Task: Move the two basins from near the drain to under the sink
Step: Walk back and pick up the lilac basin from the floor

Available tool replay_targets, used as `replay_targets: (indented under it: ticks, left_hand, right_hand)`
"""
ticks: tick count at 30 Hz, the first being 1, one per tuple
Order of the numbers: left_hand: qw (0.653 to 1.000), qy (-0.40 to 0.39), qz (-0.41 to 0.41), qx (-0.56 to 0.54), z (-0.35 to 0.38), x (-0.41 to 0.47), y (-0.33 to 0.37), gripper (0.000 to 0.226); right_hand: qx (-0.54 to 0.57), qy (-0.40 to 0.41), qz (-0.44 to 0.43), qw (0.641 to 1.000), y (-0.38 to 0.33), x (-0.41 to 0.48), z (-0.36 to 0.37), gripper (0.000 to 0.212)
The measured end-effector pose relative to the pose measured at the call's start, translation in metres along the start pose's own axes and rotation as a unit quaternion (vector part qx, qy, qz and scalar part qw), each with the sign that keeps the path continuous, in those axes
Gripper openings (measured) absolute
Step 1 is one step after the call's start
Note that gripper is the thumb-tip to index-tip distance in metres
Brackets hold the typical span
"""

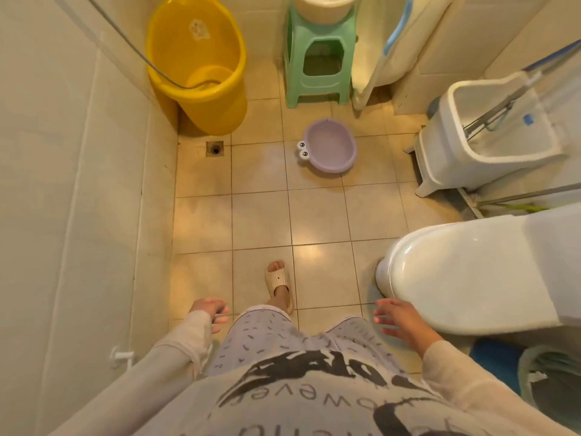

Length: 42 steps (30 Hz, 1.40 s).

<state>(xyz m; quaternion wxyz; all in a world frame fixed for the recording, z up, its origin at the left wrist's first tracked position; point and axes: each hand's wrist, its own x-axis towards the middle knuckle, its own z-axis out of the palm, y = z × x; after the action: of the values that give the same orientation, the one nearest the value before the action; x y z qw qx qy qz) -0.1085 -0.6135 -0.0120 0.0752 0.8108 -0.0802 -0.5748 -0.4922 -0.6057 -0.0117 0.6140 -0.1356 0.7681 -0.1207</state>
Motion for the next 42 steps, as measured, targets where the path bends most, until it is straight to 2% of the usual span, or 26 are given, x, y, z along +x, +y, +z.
replay_targets:
  ticks: [7, 11, 17, 22, 28, 33, 39, 42]
  left_hand:
    - [0.993, -0.02, 0.103, 0.063, -0.024, 0.01, 0.173, 0.013]
    - [0.991, -0.02, 0.123, 0.056, -0.028, 0.015, 0.238, 0.015]
    - [0.989, -0.033, 0.105, 0.096, -0.008, 0.032, 0.282, 0.013]
    - [0.996, -0.018, 0.049, 0.078, 0.016, 0.053, 0.312, 0.014]
    - [0.999, 0.006, -0.004, 0.053, 0.046, 0.061, 0.36, 0.028]
    - [0.999, 0.021, -0.004, 0.033, 0.074, 0.056, 0.415, 0.03]
    - [0.997, 0.007, 0.009, 0.075, 0.102, 0.074, 0.484, 0.032]
    - [0.994, -0.018, 0.025, 0.102, 0.119, 0.093, 0.519, 0.023]
  right_hand:
    - [0.037, 0.053, 0.049, 0.997, -0.052, 0.01, 0.008, 0.007]
    - [0.049, 0.064, 0.059, 0.995, -0.086, 0.018, 0.011, 0.007]
    - [0.068, 0.054, 0.058, 0.994, -0.157, 0.055, 0.01, 0.012]
    - [0.069, 0.037, 0.026, 0.997, -0.248, 0.097, -0.004, 0.017]
    - [0.053, 0.029, -0.007, 0.998, -0.34, 0.138, -0.034, 0.022]
    - [0.048, 0.024, 0.005, 0.999, -0.379, 0.158, -0.048, 0.022]
    - [0.04, 0.014, 0.041, 0.998, -0.405, 0.185, -0.052, 0.02]
    - [0.044, 0.015, 0.058, 0.997, -0.416, 0.207, -0.055, 0.023]
